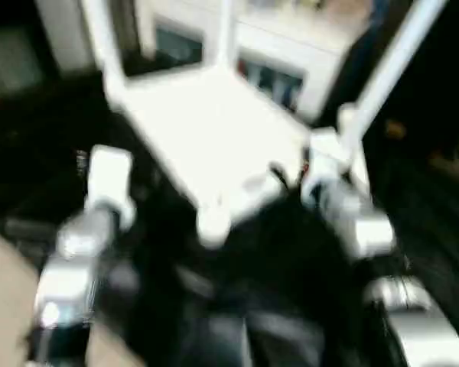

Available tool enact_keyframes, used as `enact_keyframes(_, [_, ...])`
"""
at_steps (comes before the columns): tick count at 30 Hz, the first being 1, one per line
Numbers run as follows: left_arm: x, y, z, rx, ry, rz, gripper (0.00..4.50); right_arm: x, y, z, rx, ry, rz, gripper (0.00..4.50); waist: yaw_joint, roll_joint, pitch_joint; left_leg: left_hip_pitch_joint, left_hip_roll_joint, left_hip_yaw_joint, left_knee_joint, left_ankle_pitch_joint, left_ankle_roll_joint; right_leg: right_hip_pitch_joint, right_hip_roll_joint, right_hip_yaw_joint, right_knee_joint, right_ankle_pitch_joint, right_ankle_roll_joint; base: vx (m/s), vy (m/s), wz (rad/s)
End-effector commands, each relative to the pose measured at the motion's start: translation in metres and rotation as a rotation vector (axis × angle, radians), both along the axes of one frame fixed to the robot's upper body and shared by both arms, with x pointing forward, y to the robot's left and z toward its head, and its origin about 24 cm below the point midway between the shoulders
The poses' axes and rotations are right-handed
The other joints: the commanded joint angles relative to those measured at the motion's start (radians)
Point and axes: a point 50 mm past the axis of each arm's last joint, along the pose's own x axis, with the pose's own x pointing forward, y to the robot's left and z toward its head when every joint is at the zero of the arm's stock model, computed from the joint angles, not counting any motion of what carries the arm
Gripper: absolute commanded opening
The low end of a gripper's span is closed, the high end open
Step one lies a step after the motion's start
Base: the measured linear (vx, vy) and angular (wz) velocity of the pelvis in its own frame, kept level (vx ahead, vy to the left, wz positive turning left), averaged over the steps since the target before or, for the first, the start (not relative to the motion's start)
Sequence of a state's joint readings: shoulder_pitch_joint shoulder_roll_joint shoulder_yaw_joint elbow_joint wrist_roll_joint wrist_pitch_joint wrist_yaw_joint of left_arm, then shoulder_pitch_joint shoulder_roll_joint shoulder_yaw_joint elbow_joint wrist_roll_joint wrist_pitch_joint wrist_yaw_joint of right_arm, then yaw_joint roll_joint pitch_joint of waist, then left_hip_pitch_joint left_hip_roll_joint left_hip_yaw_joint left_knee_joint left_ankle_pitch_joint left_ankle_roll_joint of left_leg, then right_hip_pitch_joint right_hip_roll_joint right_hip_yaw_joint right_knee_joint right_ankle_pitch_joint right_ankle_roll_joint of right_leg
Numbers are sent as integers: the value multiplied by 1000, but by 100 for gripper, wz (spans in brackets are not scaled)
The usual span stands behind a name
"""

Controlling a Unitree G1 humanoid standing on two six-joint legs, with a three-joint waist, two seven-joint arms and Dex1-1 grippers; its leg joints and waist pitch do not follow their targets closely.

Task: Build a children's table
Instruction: Rotate table base, then pick table leg

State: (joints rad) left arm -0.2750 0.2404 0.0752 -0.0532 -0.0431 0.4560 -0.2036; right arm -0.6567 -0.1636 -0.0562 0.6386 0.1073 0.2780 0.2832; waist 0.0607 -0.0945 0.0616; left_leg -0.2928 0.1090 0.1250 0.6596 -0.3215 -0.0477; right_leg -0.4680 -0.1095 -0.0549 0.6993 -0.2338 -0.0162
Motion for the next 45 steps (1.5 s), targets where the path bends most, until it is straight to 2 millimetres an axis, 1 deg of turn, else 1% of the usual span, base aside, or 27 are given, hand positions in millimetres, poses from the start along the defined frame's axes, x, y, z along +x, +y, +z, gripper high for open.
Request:
enact_keyframes(1, [0,-7,0,5,5,-25,399,-4,-14,-7,-12,28,-44,450,31,-37,-61,-15,-3,30,-23,-26,238,142,-58,102,-166,-286,-54,-70,2,7])
enact_keyframes(2, [-1,-6,-1,7,8,-29,399,-4,-16,-7,-25,27,-57,450,35,-5,-56,-37,4,-10,74,-11,93,166,-143,143,-232,-846,-65,-78,15,9])
enact_keyframes(3, [0,-7,0,8,8,-31,399,-4,-17,-7,-30,26,-63,450,19,10,-46,-70,38,-42,57,48,30,173,-160,128,-217,-744,-119,-56,64,-12])
enact_keyframes(4, [-1,-7,0,12,9,-38,399,-4,-18,-7,-31,30,-74,450,12,18,-42,-73,54,-48,18,77,12,164,-143,102,-205,-659,-134,-56,64,-12])
enact_keyframes(5, [-1,-6,0,15,10,-41,399,-4,-19,-7,-31,32,-80,450,-19,36,-38,-78,77,-47,-89,87,-18,131,-48,32,-151,-447,-123,-73,112,-15])
enact_keyframes(6, [-1,-6,-1,17,10,-45,399,-4,-21,-7,-33,35,-90,450,-35,48,-47,-63,90,-50,-91,61,-43,117,-23,21,-127,-324,-124,-86,106,0])
enact_keyframes(7, [-1,-6,-1,17,11,-45,399,-4,-21,-8,-33,35,-93,450,-45,52,-53,-46,95,-50,-87,52,-52,105,-19,20,-116,-195,-139,-86,106,0])
enact_keyframes(8, [-2,-6,-1,19,14,-50,399,-4,-24,-7,-38,35,-117,450,-50,51,-62,-36,94,-39,-86,86,-49,106,-21,22,-111,51,-211,-74,86,15])
enact_keyframes(9, [-3,-6,-3,23,25,-51,399,-5,-27,-7,-40,36,-131,450,-51,47,-61,-37,95,-34,-91,29,-44,106,-19,22,-116,14,-215,-69,73,23])
enact_keyframes(10, [-3,-5,-4,26,29,-54,399,-5,-29,-7,-44,38,-144,450,-49,47,-57,-30,94,-24,-95,-64,-42,98,-18,22,-129,-65,-212,-69,73,23])
enact_keyframes(11, [-3,-5,-5,32,37,-63,399,-4,-33,-8,-58,58,-176,450,-52,41,-47,-19,87,-10,-97,-250,-45,77,-17,25,-154,-261,-182,-76,33,29])
enact_keyframes(12, [-4,-6,-5,34,40,-69,399,-4,-36,-8,-66,71,-193,450,-55,42,-40,2,83,-6,-93,-407,-41,51,-16,17,-185,-470,-108,-76,4,25])
enact_keyframes(13, [-4,-6,-5,38,42,-72,399,-4,-38,-9,-71,79,-204,450,-55,42,-40,2,83,-6,-93,-407,-41,51,-16,17,-185,-470,-108,-76,4,25])
enact_keyframes(14, [-4,-6,-6,42,46,-78,399,-4,-40,-8,-67,81,-216,450,-61,50,-41,5,86,-10,-99,-470,-38,53,-12,2,-199,-498,-66,-67,-5,17])
enact_keyframes(16, [-4,-6,-6,48,47,-83,399,-3,-43,-6,-56,77,-229,450,-62,54,-44,-11,96,-16,-114,-453,-33,79,-23,-6,-202,-452,-59,0,0,0])
enact_keyframes(17, [-4,-6,-8,52,65,-79,399,-3,-46,-6,-63,75,-242,450,-63,49,-47,-30,100,-20,-121,-407,-33,97,-36,-3,-197,-417,-65,0,0,0])
enact_keyframes(18, [-4,-6,-8,55,68,-76,399,-3,-46,-6,-65,74,-246,450,-62,48,-49,-35,99,-20,-121,-382,-35,101,-41,0,-196,-411,-67,0,0,0])
enact_keyframes(20, [-4,-6,-9,62,69,-66,399,-3,-48,-6,-69,73,-257,450,-64,36,-52,-41,92,-12,-113,-301,-20,101,-51,4,-206,-464,-60,0,0,0])
enact_keyframes(23, [-3,-8,-9,61,70,-61,399,-4,-49,-7,-72,81,-266,450,-63,31,-53,-47,89,-9,-109,-241,-3,101,-53,2,-213,-513,-46,0,0,0])
enact_keyframes(25, [-3,-8,-11,67,78,-62,399,-4,-48,-8,-76,89,-274,450,-64,43,-53,-48,94,-10,-109,-221,4,100,-53,-5,-213,-494,-57,0,0,0])
enact_keyframes(31, [-5,-13,-8,55,79,-158,399,-2,-62,-8,-43,131,-350,450,-66,49,-56,-43,106,-4,-115,-285,-20,100,-48,-22,-206,-400,-96,0,0,0])
enact_keyframes(34, [-15,-26,-5,51,99,-392,399,3,-84,-2,-69,150,-437,450,-61,48,-58,-41,106,2,-115,-253,-27,97,-48,-17,-197,-340,-125,0,0,0])
enact_keyframes(36, [-18,-29,-5,56,111,-441,399,4,-88,1,-68,149,-450,450,-55,43,-58,-51,106,7,-116,-220,-28,101,-49,-11,-183,-314,-145,0,0,0])
enact_keyframes(39, [-32,-36,-5,97,160,-663,399,9,-101,7,-103,199,-442,450,-53,45,-63,-54,103,9,-111,-200,-24,100,-50,-5,-171,-317,-162,19,-10,0])
enact_keyframes(41, [-35,-38,-5,96,179,-711,399,11,-101,8,-114,224,-401,450,-49,45,-66,-60,99,20,-103,-114,-6,99,-45,3,-158,-216,-201,60,-35,2])
enact_keyframes(43, [-39,-42,-4,101,197,-772,399,12,-98,4,-121,271,-330,450,-50,40,-66,-62,95,27,-95,-97,16,96,-43,9,-154,-212,-236,70,-54,12])
enact_keyframes(45, [-41,-44,-4,103,207,-794,399,12,-98,3,-122,287,-318,450,-47,39,-76,-73,95,26,-91,-18,34,110,-46,12,-141,-163,-252,62,-56,6])
